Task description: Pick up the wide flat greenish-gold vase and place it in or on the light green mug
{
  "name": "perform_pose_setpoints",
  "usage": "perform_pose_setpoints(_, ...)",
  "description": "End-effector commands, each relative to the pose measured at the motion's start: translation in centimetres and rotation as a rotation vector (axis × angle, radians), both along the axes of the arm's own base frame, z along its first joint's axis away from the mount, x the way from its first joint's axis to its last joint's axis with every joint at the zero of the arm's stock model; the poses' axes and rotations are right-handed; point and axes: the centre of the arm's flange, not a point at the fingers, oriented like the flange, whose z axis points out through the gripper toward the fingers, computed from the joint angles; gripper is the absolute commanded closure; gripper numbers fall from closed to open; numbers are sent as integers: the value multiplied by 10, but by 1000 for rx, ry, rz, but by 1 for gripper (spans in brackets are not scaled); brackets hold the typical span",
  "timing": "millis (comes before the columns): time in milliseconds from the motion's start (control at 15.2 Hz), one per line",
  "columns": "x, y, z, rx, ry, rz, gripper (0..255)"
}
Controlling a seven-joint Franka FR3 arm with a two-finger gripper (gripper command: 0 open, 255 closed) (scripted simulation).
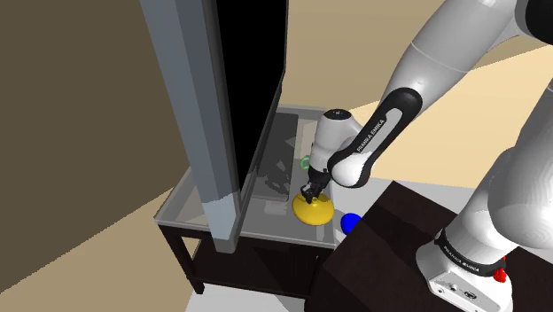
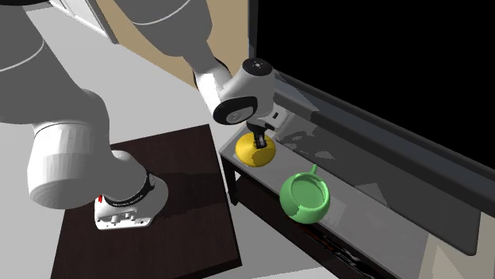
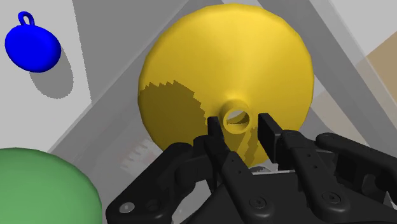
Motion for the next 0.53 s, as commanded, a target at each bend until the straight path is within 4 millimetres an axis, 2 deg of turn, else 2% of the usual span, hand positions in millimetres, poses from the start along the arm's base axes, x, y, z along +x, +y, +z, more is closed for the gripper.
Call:
perform_pose_setpoints(0, 0, 0, 0, 0, 0, 0, 255)
perform_pose_setpoints(396, 0, 0, 0, 0, 0, 0, 255)
perform_pose_setpoints(462, 0, 0, 5, 0, 0, 0, 255)
